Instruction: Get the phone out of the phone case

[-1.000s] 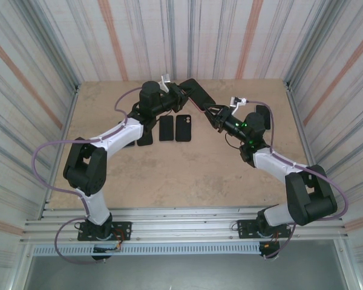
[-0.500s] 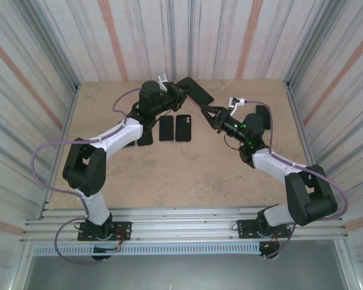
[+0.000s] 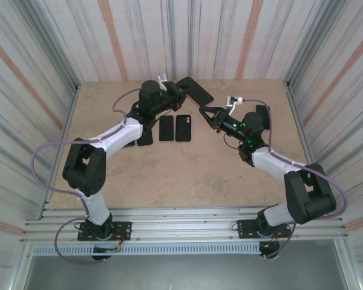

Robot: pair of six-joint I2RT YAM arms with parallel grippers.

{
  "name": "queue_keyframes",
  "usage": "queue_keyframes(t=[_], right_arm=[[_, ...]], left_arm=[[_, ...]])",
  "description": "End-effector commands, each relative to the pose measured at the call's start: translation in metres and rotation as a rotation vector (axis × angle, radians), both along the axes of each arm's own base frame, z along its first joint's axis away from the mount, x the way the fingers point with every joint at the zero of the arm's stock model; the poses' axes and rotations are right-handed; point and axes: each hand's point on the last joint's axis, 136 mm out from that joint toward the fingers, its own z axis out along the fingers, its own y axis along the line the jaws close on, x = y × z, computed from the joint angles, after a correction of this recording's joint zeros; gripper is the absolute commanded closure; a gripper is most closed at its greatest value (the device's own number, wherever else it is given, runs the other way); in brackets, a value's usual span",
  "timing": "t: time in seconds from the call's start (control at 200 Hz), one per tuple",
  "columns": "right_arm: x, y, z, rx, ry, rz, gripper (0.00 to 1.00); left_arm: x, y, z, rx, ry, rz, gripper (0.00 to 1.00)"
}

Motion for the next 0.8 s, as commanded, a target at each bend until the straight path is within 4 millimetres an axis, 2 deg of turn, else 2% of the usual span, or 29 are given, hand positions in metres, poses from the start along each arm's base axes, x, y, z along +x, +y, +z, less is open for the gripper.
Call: queue_keyframes(t=[0.0, 0.251, 0.476, 0.641, 0.797], right_arm=[[0.0, 0.006, 0.022, 0.0, -0.091, 0.028, 0.79], [0.002, 0.005, 0.021, 0.011, -0.081, 0.024, 0.81], [0.002, 0.005, 0.011, -0.035, -0.074, 0.028, 0.91], [-0.008, 0.005, -0.02, -0.234, -0.13, 0.08, 0.92], [-0.007, -0.003, -0.036, -0.299, -0.121, 0.092, 0.93]], left_arm=[[-0.016, 0.002, 0.065, -0.063, -0.133, -0.022, 0.93], [-0.016, 0.001, 0.068, -0.077, -0.135, -0.026, 0.94], [-0.02, 0.0, 0.077, -0.108, -0.13, -0.046, 0.95], [-0.025, 0.004, 0.092, -0.173, -0.104, -0.043, 0.98], [-0.032, 0.004, 0.117, -0.21, -0.135, -0.072, 0.98]])
